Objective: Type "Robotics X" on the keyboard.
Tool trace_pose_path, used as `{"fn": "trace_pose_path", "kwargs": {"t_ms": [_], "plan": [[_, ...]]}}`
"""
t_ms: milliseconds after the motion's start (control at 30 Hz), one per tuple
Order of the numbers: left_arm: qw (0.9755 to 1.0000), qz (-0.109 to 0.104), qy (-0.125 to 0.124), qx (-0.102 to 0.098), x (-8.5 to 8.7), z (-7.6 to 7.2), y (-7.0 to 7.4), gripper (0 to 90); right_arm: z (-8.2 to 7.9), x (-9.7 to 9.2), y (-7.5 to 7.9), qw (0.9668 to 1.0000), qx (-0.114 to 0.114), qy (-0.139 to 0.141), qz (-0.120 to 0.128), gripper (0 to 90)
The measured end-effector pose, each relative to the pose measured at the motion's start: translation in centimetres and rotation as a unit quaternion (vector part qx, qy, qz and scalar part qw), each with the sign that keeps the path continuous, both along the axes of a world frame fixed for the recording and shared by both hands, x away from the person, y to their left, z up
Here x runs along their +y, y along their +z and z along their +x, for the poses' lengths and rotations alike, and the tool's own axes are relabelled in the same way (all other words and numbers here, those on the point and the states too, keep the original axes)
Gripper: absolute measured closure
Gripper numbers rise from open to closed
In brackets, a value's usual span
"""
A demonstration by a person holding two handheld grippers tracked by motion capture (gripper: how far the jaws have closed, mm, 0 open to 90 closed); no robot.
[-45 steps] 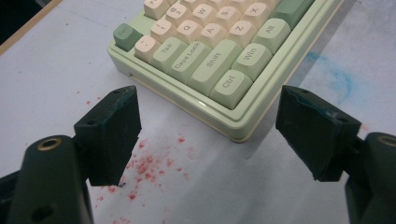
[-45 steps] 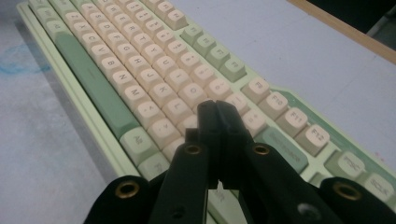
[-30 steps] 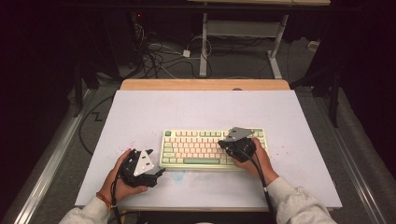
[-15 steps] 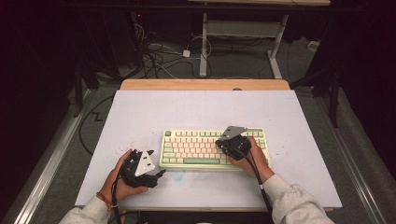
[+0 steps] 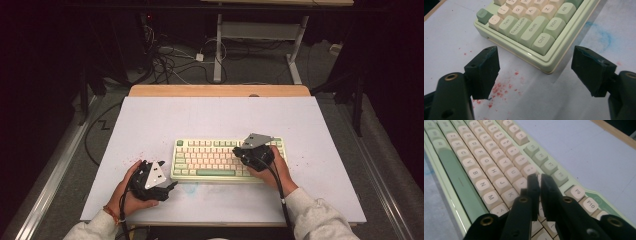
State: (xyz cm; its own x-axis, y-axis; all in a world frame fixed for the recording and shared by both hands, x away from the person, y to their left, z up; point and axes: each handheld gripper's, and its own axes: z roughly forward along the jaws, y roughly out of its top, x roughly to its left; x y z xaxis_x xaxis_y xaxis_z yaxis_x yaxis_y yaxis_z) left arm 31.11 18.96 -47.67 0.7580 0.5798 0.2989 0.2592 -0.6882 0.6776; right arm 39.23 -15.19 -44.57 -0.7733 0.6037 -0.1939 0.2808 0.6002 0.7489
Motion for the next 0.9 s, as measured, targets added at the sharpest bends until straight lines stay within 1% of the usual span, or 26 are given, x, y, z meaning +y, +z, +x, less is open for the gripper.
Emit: {"fn": "trace_pose_path", "kwargs": {"t_ms": [33,100,133,200,267,333,400,467,500,567,600,733,833,900], "plan": [[1.0,0.001,0.0,0.0,0.0,0.0,0.0,21.4,0.0,0.0,0.0,1.0,0.0,0.0,0.0,82.7],[1.0,0.001,0.0,0.0,0.0,0.0,0.0,21.4,-0.2,-0.3,0.3,0.9999,-0.006,0.003,0.013,79.4],[1.0,0.001,0.001,-0.001,0.0,0.0,0.0,21.4,-0.4,-0.5,0.5,0.9997,-0.012,0.006,0.019,75.7],[1.0,0.002,0.002,-0.001,0.0,0.0,0.0,21.4,-0.7,-0.8,0.8,0.9992,-0.021,0.008,0.033,73.0],[1.0,0.003,0.002,-0.002,0.0,0.0,0.0,21.5,-1.0,-1.1,1.0,0.9988,-0.031,0.008,0.037,64.6],[1.0,0.003,0.003,-0.002,0.0,0.0,0.0,21.5,-1.4,-1.5,1.2,0.9983,-0.04,0.006,0.042,59.8],[1.0,0.003,0.003,-0.002,0.0,-0.1,0.1,21.6,-1.7,-1.9,1.5,0.9976,-0.05,0.004,0.048,51.9],[1.0,0.004,0.004,-0.002,0.0,-0.1,0.1,21.7,-2.0,-2.3,1.7,0.9969,-0.059,-0.002,0.052,45.8],[1.0,0.004,0.004,-0.003,0.0,-0.1,0.1,21.8,-2.2,-2.6,1.8,0.9963,-0.063,-0.005,0.058,43.1],[1.0,0.002,0.005,-0.004,0.0,-0.1,0.1,22.4,-2.6,-3.0,2.0,0.9952,-0.076,-0.009,0.061,38.2],[1.0,0.002,0.005,-0.004,0.0,-0.1,0.2,22.4,-2.8,-3.3,2.0,0.9946,-0.079,-0.013,0.065,34.4],[1.0,0.002,0.006,-0.006,0.0,-0.2,0.2,22.4,-3.7,-4.2,1.9,0.993,-0.09,-0.022,0.073,28.2],[1.0,0.002,0.006,-0.006,0.0,-0.2,0.2,22.4,-4.3,-4.9,1.8,0.992,-0.099,-0.029,0.073,26.0],[1.0,0.002,0.006,-0.007,-0.1,-0.2,0.3,22.4,-4.6,-5.4,1.7,0.9916,-0.101,-0.035,0.072,25.3]]}}
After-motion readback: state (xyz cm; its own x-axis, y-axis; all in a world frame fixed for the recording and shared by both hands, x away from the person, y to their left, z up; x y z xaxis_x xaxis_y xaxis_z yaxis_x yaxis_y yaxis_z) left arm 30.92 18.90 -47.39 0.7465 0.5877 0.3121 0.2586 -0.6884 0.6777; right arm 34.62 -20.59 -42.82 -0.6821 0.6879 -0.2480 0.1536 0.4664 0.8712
